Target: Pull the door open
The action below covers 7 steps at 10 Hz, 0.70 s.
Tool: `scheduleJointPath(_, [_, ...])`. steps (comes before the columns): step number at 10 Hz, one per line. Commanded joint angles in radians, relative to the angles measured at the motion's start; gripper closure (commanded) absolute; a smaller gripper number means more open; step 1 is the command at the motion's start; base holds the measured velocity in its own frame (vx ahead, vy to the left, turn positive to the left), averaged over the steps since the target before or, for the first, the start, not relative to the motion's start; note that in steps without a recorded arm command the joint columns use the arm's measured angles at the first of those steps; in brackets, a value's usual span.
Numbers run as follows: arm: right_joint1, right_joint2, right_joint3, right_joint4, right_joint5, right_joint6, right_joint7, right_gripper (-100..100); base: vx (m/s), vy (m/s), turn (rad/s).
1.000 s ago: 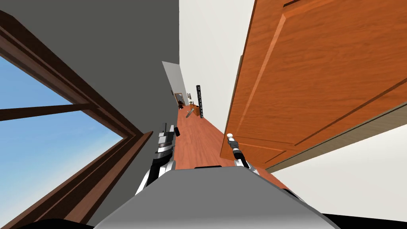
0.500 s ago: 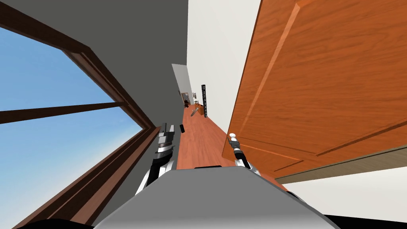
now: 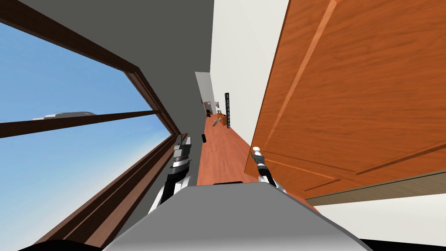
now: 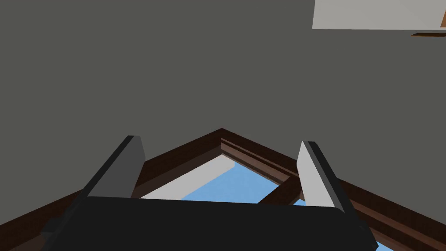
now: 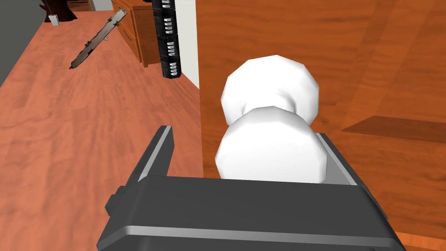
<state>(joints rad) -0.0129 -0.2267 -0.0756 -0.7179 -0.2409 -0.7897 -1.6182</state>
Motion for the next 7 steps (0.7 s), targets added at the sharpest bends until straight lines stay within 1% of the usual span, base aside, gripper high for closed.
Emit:
scheduleJointPath(1, [0.002, 0.022, 0.010, -0.015, 0.005, 0.000, 0.007, 100, -0.172, -0.036, 0.171])
scheduleJointPath(2, [0.009, 0.025, 0.005, -0.024, 0.002, 0.003, 0.011, 100, -0.227, -0.012, 0.143])
scheduleJointPath(4, [0.022, 0.029, -0.004, -0.041, -0.001, 0.007, 0.018, 100, -0.221, -0.006, 0.076])
scheduleJointPath(7, [0.038, 0.034, -0.015, -0.062, -0.006, 0.013, 0.028, 100, -0.219, -0.059, 0.005])
